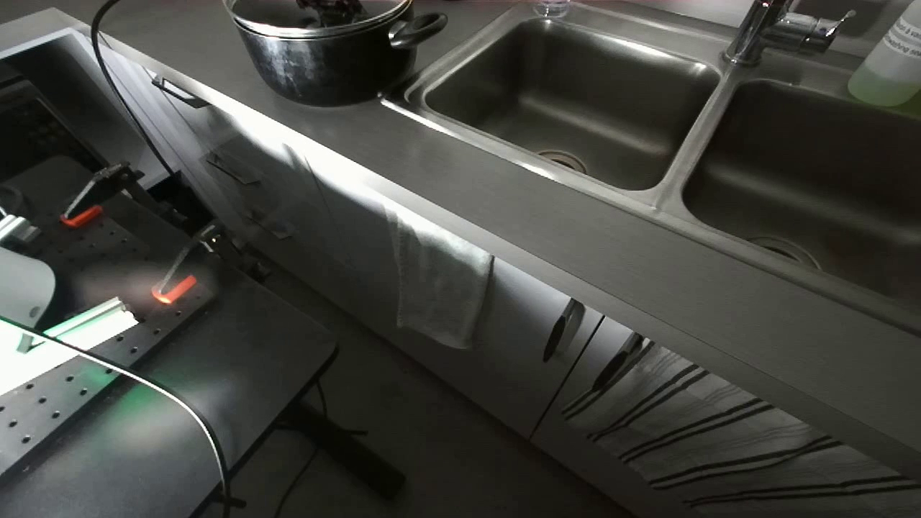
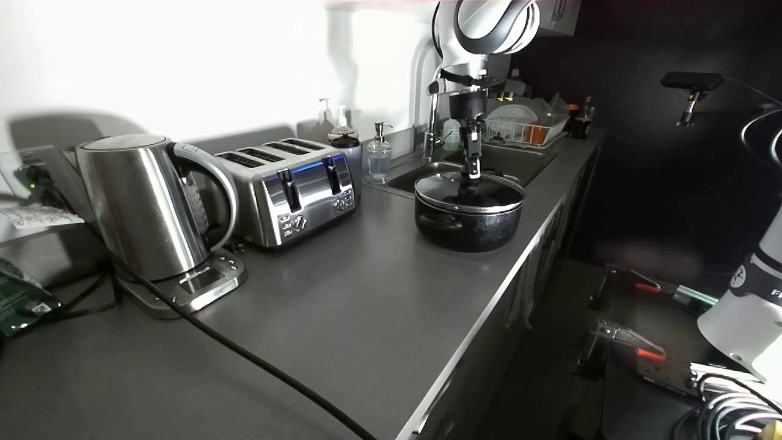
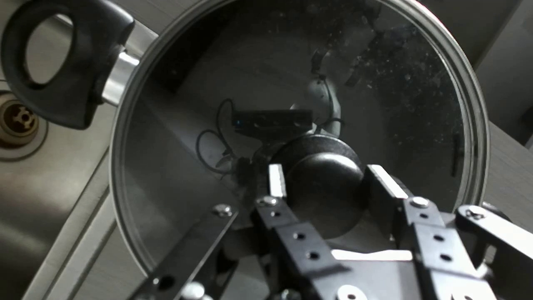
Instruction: Put the glass lid on the black pot.
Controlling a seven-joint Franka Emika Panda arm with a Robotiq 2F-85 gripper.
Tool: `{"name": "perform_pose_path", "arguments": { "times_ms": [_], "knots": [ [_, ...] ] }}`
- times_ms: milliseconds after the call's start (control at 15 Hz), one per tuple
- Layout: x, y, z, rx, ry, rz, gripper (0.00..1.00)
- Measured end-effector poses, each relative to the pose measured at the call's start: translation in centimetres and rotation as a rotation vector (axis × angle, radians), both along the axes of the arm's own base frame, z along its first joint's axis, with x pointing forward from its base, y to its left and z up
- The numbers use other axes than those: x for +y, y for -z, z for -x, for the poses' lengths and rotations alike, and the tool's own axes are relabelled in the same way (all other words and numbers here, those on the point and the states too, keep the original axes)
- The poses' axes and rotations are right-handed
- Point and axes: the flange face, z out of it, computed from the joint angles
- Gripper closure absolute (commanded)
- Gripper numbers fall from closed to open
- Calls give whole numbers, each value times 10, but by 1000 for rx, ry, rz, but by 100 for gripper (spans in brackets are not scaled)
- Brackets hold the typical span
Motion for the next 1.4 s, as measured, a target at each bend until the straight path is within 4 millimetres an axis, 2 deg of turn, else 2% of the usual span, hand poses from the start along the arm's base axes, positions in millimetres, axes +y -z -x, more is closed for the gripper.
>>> {"name": "perform_pose_path", "arguments": {
  "times_ms": [933, 1000, 1067, 1133, 1400],
  "knots": [
    [7, 6, -3, -14, 53, 61, 75],
    [8, 5, -3, -15, 50, 64, 54],
    [8, 5, -3, -16, 47, 67, 25],
    [9, 5, -3, -17, 44, 70, 24],
    [11, 1, -6, -43, 36, 74, 0]
  ]
}}
